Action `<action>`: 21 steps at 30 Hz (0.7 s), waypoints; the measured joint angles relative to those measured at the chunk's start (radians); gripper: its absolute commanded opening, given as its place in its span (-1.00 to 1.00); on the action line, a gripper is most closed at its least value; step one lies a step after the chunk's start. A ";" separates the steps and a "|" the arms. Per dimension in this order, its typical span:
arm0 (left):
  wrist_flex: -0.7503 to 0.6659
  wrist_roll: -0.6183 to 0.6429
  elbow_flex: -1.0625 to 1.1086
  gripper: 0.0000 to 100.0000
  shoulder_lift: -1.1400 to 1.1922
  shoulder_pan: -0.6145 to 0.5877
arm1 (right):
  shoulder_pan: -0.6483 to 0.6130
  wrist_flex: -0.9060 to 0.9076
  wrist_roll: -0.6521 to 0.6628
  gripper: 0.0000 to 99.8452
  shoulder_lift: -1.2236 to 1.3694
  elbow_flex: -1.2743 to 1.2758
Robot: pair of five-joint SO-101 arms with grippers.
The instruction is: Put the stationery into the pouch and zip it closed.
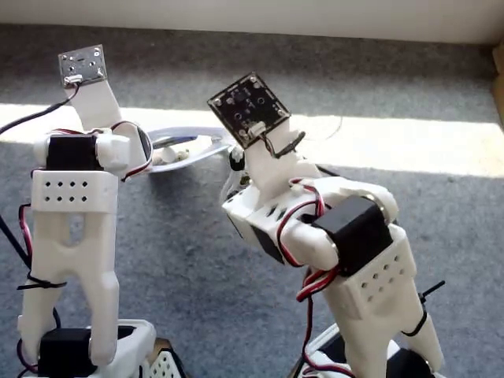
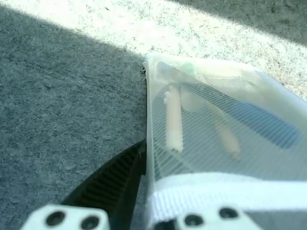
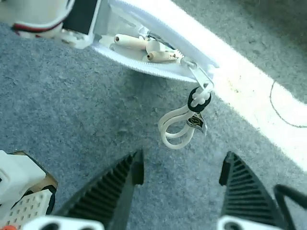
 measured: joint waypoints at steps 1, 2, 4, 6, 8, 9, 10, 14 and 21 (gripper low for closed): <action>0.000 0.000 0.000 -0.93 0.000 0.000 | 0.000 -0.028 0.000 -0.50 -0.026 0.049; 0.000 0.000 0.000 -0.93 0.000 0.000 | 0.000 -0.060 0.000 -0.50 -0.054 0.101; 0.000 0.000 0.000 -0.93 0.000 0.000 | 0.000 -0.137 0.000 -0.50 -0.114 0.215; 0.000 0.000 0.000 -0.93 0.000 0.000 | 0.000 -0.229 0.000 -0.50 -0.180 0.339; 0.000 0.000 0.000 -0.93 0.000 0.000 | 0.000 -0.334 0.000 -0.50 -0.242 0.468; 0.000 0.000 0.000 -0.93 0.000 0.000 | 0.000 -0.387 0.000 -0.50 -0.270 0.537; 0.000 0.000 0.000 -0.93 0.000 0.000 | 0.000 -0.440 -0.002 -0.50 -0.293 0.598; 0.000 0.000 0.000 -0.93 0.000 0.000 | 0.000 -0.629 -0.002 -0.50 -0.350 0.810; 0.000 0.000 0.000 -0.93 0.000 0.000 | 0.051 -0.839 -0.002 -0.50 -0.356 0.980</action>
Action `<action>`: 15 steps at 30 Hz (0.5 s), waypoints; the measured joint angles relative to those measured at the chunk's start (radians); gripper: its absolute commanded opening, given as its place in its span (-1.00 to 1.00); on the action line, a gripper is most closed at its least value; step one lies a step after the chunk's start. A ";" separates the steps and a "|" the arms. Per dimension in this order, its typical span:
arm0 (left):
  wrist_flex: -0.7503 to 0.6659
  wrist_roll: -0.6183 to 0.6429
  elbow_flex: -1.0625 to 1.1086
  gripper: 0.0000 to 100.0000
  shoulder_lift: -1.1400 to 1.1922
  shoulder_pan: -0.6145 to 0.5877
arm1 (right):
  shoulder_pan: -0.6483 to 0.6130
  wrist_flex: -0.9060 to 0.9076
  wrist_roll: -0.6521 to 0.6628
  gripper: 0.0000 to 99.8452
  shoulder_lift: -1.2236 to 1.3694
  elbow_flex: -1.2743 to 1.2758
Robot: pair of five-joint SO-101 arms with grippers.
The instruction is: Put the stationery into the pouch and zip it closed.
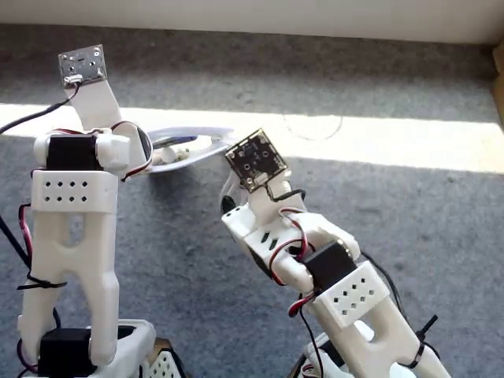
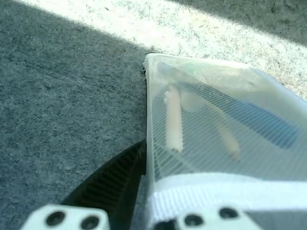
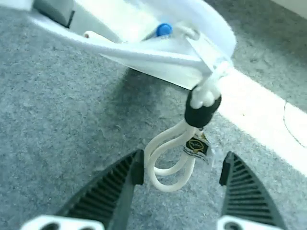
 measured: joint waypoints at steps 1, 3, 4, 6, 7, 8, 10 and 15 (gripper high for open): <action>0.000 0.000 0.000 -0.93 0.000 0.000 | 0.015 -0.023 0.000 -0.50 -0.002 0.014; 0.000 0.000 0.000 -0.93 0.000 0.000 | 0.041 -0.068 0.000 -0.50 -0.008 0.044; 0.000 0.000 0.000 -0.93 0.000 0.000 | 0.046 -0.094 0.000 -0.50 -0.009 0.061; 0.000 0.000 0.000 -0.93 0.000 0.000 | 0.048 -0.155 0.000 -0.50 -0.012 0.098; 0.000 0.000 0.000 -0.93 0.000 0.000 | 0.048 -0.181 0.000 -0.50 -0.012 0.114; 0.000 0.000 0.000 -0.93 0.000 0.000 | 0.048 -0.203 -0.003 -0.50 -0.012 0.130; 0.000 0.000 0.000 -0.93 0.000 0.000 | 0.046 -0.239 -0.037 -0.50 -0.012 0.146; 0.000 0.000 0.000 -0.93 0.000 0.000 | 0.046 -0.324 -0.132 -0.50 -0.012 0.152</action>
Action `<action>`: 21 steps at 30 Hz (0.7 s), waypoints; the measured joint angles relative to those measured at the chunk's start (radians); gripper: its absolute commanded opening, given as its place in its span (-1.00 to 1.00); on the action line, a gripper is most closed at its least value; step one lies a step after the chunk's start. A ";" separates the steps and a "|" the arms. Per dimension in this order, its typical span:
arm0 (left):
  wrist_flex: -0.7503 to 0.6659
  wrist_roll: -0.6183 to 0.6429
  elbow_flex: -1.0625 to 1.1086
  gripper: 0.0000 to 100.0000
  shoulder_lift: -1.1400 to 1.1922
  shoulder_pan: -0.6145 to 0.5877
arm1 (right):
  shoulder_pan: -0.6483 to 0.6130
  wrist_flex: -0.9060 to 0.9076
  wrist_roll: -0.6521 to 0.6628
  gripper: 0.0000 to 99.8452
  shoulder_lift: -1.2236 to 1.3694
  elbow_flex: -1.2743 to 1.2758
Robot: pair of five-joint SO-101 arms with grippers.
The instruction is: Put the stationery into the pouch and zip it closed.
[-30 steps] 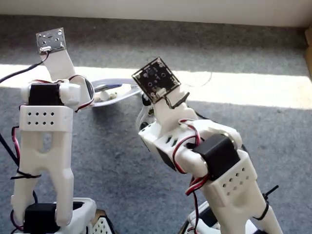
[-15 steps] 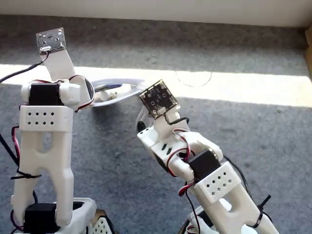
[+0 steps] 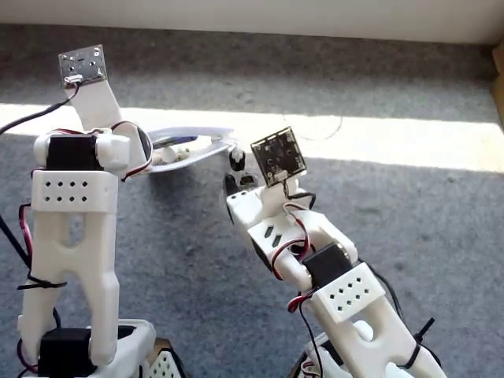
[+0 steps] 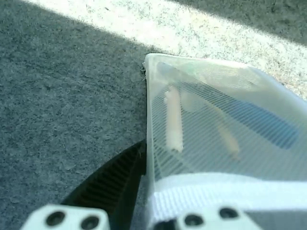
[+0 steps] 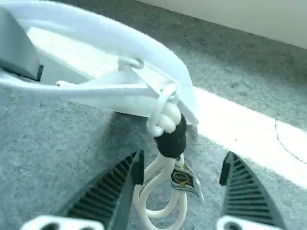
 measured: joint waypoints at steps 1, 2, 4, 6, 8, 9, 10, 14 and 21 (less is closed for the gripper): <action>0.000 0.000 0.000 -0.93 0.000 0.000 | 0.000 -0.008 -0.011 -0.50 0.000 0.000; 0.000 0.000 0.000 -0.93 0.000 0.000 | 0.000 -0.012 -0.015 -0.50 0.000 0.000; 0.000 0.000 0.000 -0.93 0.000 0.000 | 0.000 -0.015 -0.021 -0.50 0.000 0.000; 0.000 0.000 0.000 -0.93 0.000 0.000 | 0.000 -0.015 -0.023 -0.50 0.000 0.000; 0.000 0.000 0.000 -0.93 0.000 0.000 | 0.000 -0.035 -0.023 -0.50 0.000 0.003; 0.000 0.000 0.000 -0.93 0.000 0.000 | 0.000 -0.054 -0.023 -0.50 0.000 0.012; 0.000 0.000 0.000 -0.93 0.000 0.000 | 0.000 -0.074 -0.023 -0.50 0.000 0.028; -0.002 0.000 0.008 -0.93 0.000 0.000 | 0.000 -0.227 -0.025 -0.50 0.000 0.130; -0.006 0.000 0.018 -0.93 -0.002 0.002 | 0.000 -0.387 -0.025 -0.50 0.000 0.213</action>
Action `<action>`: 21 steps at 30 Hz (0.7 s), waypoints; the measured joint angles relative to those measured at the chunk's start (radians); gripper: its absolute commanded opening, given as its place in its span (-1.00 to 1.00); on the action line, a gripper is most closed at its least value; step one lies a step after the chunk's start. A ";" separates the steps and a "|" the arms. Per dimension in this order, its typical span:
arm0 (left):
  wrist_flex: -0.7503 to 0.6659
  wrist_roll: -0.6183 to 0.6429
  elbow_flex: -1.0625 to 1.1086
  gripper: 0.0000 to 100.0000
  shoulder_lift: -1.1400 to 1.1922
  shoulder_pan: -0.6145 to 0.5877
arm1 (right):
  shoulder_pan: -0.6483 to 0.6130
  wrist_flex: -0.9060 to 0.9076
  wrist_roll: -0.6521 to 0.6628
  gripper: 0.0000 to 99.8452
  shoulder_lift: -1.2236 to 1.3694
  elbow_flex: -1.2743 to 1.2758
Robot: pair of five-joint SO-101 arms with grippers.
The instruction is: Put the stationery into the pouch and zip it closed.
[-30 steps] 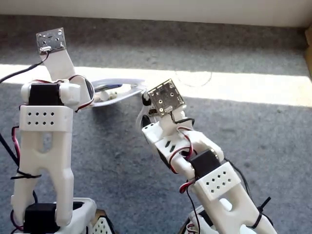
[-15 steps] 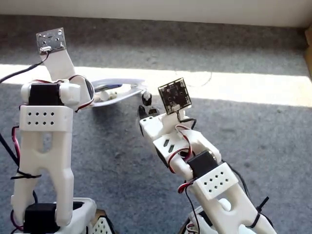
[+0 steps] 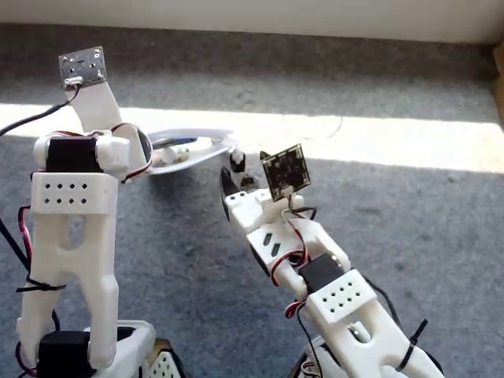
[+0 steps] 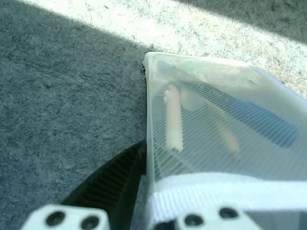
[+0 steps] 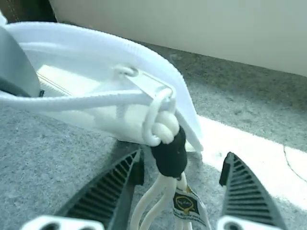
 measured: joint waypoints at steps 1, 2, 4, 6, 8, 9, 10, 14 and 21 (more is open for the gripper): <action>0.000 0.000 0.000 -0.93 0.000 0.000 | 0.000 -0.005 0.000 -0.50 0.000 0.000; 0.000 0.000 0.000 -0.93 0.000 0.000 | 0.000 -0.006 0.000 -0.50 0.000 0.000; 0.000 0.000 0.000 -0.93 0.000 0.000 | 0.000 -0.006 0.000 -0.50 0.000 0.000; 0.000 0.000 0.000 -0.93 0.000 0.000 | 0.000 -0.006 0.000 -0.50 0.000 0.000; 0.000 0.000 0.000 -0.93 0.000 0.000 | 0.000 -0.006 0.000 -0.50 0.000 0.000; 0.000 0.000 0.000 -0.93 0.000 0.000 | 0.000 -0.006 0.000 -0.50 0.000 0.000; 0.000 0.000 0.000 -0.93 0.000 0.000 | 0.000 -0.006 0.000 -0.50 0.000 0.000; 0.000 0.000 0.000 -0.93 0.000 0.000 | 0.000 -0.006 0.000 -0.58 0.000 0.000; 0.000 0.000 0.000 -0.93 0.000 0.000 | 0.000 -0.006 0.000 -0.73 0.000 0.000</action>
